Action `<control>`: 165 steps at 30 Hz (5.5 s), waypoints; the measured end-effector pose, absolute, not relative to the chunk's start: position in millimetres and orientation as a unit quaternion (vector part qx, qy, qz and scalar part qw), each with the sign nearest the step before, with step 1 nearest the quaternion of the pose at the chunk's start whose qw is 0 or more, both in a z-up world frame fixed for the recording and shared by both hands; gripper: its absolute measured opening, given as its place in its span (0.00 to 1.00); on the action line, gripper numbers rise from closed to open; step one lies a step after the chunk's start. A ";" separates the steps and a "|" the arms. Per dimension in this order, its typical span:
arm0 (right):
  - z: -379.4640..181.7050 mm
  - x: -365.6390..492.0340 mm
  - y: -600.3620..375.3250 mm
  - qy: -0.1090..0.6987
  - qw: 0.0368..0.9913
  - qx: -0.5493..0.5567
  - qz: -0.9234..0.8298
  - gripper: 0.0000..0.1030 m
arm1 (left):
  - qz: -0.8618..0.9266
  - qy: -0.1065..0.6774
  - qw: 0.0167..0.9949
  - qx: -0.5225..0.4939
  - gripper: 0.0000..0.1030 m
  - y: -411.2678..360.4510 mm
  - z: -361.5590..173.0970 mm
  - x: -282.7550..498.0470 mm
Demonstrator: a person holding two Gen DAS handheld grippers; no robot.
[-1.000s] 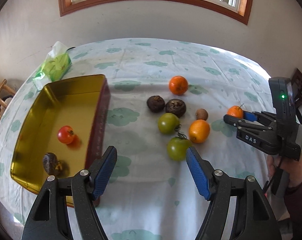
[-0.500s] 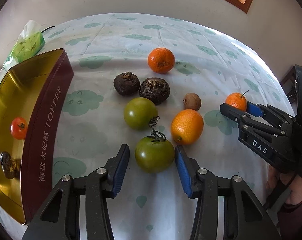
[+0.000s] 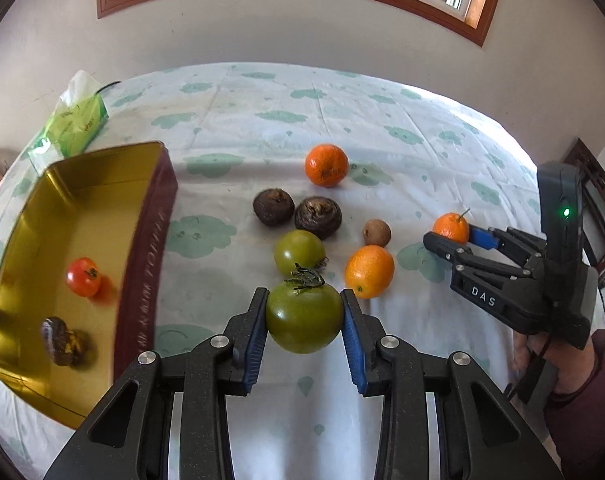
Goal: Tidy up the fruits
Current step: 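Grasp green tomato, place it in tray with left gripper while right holds tangerine, then lower tangerine into tin tray and open right gripper, then grasp large orange with right gripper while left gripper approaches second green tomato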
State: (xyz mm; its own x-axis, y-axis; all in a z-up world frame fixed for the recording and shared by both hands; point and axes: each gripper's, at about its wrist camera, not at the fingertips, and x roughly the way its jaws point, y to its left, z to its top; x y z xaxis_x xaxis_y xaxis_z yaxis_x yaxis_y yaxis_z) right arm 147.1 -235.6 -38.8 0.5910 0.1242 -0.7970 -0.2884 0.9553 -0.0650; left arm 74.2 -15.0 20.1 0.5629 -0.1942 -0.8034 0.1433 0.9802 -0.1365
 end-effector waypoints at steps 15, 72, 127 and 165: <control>-39.3 146.9 -235.3 0.437 0.887 -0.095 0.116 0.38 | 0.063 0.458 0.886 -0.046 0.35 143.2 27.6 87.6; 26.0 111.1 -75.5 0.419 0.859 -0.102 0.278 0.37 | 0.129 0.412 0.902 -0.029 0.73 181.3 30.6 27.1; -17.2 97.0 -174.6 0.469 0.856 -0.101 0.192 0.48 | -0.030 0.452 0.892 -0.001 0.73 49.3 21.9 44.2; -33.5 136.0 -258.2 0.445 0.889 -0.070 0.079 0.38 | -0.084 0.490 0.867 -0.006 0.67 -31.4 -25.8 127.3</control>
